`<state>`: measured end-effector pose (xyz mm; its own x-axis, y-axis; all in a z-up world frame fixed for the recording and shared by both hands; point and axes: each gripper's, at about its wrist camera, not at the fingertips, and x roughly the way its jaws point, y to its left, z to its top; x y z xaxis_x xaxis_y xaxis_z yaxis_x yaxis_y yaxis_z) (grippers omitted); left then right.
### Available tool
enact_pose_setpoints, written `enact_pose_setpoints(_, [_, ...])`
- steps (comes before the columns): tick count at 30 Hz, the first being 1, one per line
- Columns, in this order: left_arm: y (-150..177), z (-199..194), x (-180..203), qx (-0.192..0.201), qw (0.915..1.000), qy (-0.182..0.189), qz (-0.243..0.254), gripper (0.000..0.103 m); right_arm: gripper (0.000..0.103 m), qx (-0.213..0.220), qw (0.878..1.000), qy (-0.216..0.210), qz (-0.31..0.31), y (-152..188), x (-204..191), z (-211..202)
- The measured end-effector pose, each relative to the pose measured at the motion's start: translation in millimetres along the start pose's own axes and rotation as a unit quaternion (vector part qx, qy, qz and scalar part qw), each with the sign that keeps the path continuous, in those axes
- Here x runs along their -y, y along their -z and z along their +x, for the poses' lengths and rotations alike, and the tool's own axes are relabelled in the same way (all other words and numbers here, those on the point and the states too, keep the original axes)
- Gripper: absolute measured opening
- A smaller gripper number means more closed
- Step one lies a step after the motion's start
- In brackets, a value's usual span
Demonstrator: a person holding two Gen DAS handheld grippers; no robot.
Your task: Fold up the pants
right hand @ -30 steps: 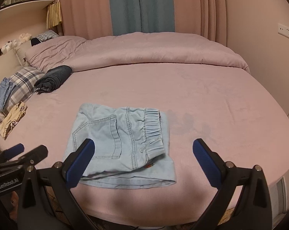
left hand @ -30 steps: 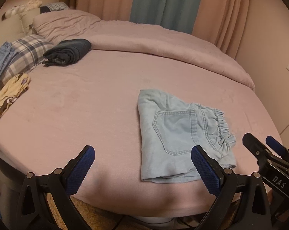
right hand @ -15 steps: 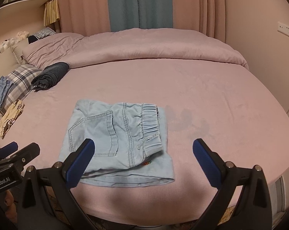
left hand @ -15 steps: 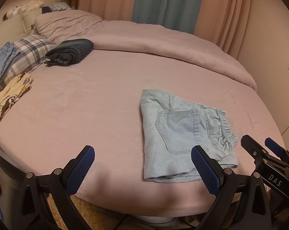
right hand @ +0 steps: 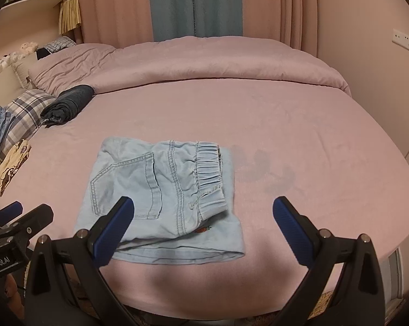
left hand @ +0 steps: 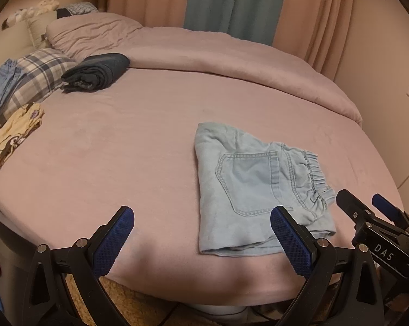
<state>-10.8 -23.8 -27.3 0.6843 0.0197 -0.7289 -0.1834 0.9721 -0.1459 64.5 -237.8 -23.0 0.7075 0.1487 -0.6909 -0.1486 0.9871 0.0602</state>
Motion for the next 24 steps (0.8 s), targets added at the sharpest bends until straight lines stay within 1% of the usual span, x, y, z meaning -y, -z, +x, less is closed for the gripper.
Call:
enact_pose_setpoints(8, [0.9, -0.5, 2.9, 0.005, 1.0000, -0.001, 0.001, 0.100, 0.103, -0.001, 1.000, 0.001, 0.000, 0.7, -0.3, 1.1])
enact_pose_setpoints(24, [0.1, -4.4, 8.1, 0.009, 0.9999, 0.010, 0.008, 0.100, 0.103, -0.006, 1.000, 0.007, 0.001, 1.1, 1.5, 3.6])
